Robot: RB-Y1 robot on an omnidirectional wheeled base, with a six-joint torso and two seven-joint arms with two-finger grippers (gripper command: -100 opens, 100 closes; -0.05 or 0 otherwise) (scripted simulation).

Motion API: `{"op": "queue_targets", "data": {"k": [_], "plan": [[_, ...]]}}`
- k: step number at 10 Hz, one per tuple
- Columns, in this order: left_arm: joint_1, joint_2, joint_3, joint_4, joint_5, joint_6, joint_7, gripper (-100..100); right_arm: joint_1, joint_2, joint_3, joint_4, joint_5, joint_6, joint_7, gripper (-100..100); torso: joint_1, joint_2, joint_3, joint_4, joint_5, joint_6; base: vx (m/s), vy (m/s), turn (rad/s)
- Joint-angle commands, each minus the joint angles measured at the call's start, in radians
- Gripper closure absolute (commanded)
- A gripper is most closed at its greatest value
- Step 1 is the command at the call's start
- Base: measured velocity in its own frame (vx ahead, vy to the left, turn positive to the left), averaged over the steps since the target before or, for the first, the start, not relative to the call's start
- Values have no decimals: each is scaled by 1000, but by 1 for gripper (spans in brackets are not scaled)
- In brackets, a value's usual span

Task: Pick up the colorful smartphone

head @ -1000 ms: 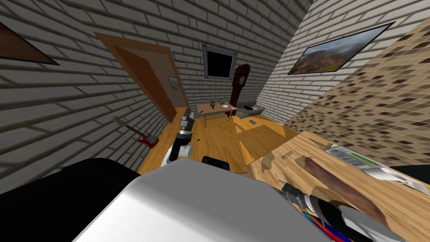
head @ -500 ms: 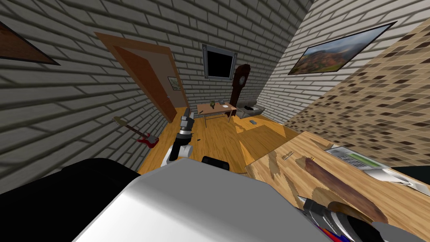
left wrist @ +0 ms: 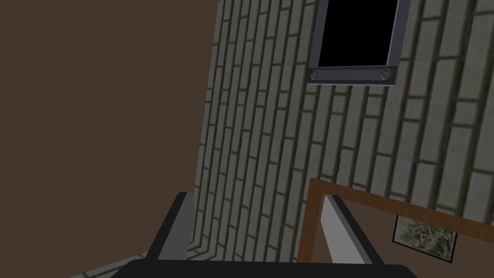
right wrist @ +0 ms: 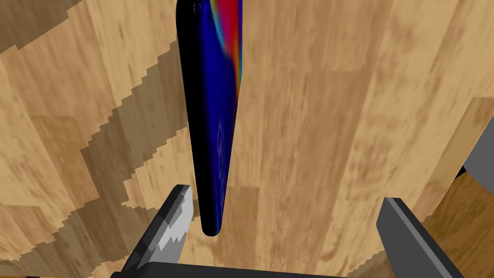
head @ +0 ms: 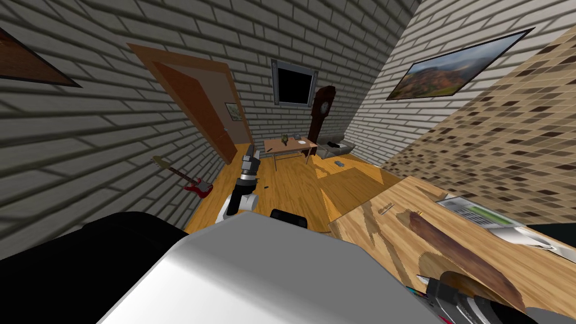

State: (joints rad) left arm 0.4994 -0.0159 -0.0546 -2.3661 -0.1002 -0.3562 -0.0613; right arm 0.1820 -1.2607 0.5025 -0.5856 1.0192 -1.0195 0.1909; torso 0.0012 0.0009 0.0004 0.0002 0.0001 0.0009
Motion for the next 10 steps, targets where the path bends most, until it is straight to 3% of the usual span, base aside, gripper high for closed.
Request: {"op": "queue_targets", "data": {"k": [1,4,5,6,9,10], "plan": [[0,0,0,0,0,0,0,0,-12,-21,16,50,20,-18,6,-100,0,0,0,0,0,0,0,0,0],[0,0,0,0,0,0,0,0,-41,-39,29,133,36,-27,6,-100,0,0,0,0,0,0,2,-1,2],[0,0,0,0,0,0,0,0,-18,-39,29,76,36,-27,6,-100,0,0,0,0,0,0,0,0,0],[0,0,0,0,0,0,0,0,-29,-74,53,119,64,-44,8,-100,0,0,0,0,0,0,4,1,21],[0,0,0,0,0,0,0,0,-23,-75,50,111,60,-40,4,-100,0,0,0,0,0,0,2,-1,2],[0,0,0,0,0,0,0,0,-25,-74,51,115,62,-43,8,0,0,0,0,0,0,0,0,0,0]]}}
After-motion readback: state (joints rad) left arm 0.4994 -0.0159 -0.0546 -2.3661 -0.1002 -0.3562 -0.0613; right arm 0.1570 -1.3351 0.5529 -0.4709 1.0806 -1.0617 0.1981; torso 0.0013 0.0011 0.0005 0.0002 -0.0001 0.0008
